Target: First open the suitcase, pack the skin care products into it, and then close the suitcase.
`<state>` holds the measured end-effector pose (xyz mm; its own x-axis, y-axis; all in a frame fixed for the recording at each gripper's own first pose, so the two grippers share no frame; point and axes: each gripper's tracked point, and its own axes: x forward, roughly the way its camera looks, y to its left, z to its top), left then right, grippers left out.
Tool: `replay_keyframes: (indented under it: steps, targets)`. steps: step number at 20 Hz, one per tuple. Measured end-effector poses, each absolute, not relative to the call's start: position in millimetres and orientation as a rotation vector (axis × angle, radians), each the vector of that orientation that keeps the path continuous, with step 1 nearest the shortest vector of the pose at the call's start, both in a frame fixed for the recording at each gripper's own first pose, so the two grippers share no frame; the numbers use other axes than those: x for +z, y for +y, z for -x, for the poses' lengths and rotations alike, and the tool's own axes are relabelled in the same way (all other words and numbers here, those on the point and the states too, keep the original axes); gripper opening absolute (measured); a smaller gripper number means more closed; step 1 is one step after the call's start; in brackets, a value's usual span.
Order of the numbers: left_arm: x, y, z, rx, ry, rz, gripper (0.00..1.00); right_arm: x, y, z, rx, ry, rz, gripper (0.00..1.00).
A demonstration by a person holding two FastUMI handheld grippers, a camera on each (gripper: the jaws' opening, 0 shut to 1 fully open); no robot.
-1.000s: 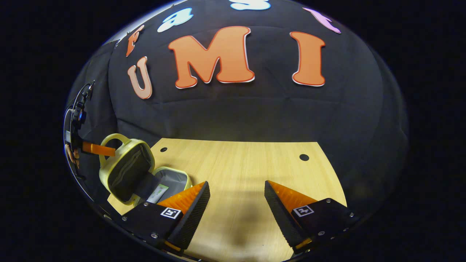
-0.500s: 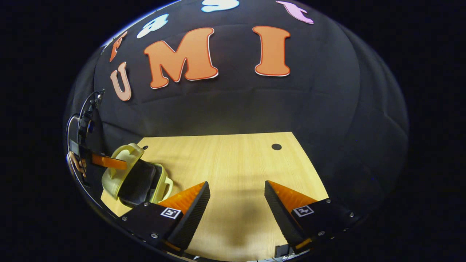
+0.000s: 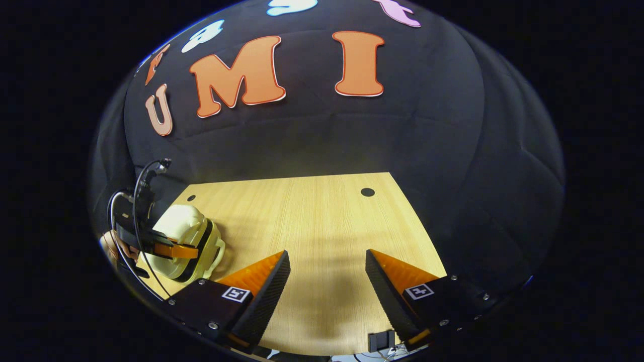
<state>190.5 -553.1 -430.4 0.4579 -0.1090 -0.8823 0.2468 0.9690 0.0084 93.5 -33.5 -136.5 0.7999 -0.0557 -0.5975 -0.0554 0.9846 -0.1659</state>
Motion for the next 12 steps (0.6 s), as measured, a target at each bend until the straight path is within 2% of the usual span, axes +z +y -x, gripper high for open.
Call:
replay_keyframes:
  steps: [3, 7, 9, 10, 11, 12]
  targets:
    - [-448, -552, -188, -0.186, 1.084, -0.186, 0.1, -143, -37, -85, 0.004, 0.666, 0.178, 0.96]
    - [-442, -546, -200, -0.15, 1.057, -0.293, 0.1, -145, -32, -82, 0.022, 0.672, 0.178, 0.96]
    - [-440, -551, -205, -0.147, 1.052, -0.276, 0.13, -145, -25, -82, 0.04, 0.671, 0.179, 0.96]
    - [-438, -558, -206, -0.152, 1.051, -0.237, 0.26, -145, -21, -82, 0.048, 0.671, 0.18, 0.96]
    - [-433, -565, -211, -0.146, 1.034, -0.196, 0.29, -145, -17, -81, 0.054, 0.672, 0.179, 0.96]
    - [-428, -569, -220, -0.135, 1.013, -0.175, 0.28, -145, -13, -82, 0.061, 0.671, 0.176, 0.96]
